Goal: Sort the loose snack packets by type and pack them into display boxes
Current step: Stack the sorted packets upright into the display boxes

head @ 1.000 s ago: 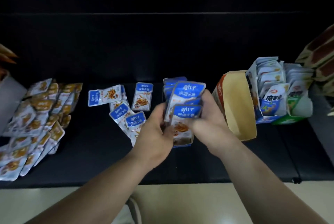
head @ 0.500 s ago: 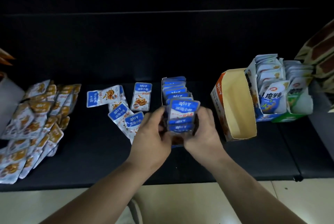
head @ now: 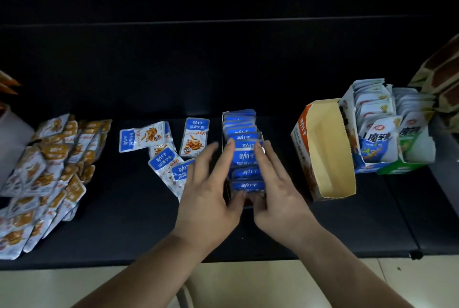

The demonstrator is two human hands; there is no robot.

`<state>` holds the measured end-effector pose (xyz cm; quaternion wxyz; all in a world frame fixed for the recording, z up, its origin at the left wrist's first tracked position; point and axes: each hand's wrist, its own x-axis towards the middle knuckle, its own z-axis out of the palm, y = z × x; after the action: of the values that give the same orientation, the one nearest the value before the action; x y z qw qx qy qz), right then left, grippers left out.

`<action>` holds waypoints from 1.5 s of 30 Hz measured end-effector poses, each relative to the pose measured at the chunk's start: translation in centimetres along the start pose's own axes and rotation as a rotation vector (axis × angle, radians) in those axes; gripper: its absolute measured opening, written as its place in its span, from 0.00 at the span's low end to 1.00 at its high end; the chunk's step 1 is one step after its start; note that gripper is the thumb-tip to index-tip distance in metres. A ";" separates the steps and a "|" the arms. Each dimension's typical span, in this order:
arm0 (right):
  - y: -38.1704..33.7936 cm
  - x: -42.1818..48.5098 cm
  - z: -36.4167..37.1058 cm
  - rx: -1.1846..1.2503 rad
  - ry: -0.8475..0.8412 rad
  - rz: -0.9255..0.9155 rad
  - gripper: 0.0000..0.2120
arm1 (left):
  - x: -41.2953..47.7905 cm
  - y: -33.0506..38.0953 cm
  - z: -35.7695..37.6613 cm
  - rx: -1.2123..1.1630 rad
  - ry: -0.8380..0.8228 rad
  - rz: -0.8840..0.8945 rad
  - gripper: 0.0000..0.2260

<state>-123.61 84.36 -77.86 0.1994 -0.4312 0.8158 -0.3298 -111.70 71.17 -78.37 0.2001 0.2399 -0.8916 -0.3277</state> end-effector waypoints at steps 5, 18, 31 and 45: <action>0.1 0.2 -0.1 0.197 0.144 0.050 0.43 | -0.1 -0.1 0.2 -0.069 -0.059 0.036 0.39; 0.9 -1.0 0.9 0.161 0.230 -0.074 0.43 | 1.8 0.9 -1.6 -0.226 -0.008 -0.015 0.17; 2.0 -1.6 0.9 0.082 0.240 -0.101 0.35 | 4.3 -2.5 -2.7 -0.013 -0.161 0.066 0.09; 1.8 -1.0 3.1 0.195 0.114 0.237 0.36 | -1.1 -1.3 1.4 -0.411 -0.260 -0.256 0.31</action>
<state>-122.22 84.83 -81.28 0.2310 -0.2912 0.8350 -0.4057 -111.19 71.59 -80.44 0.0853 0.2609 -0.7870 -0.5525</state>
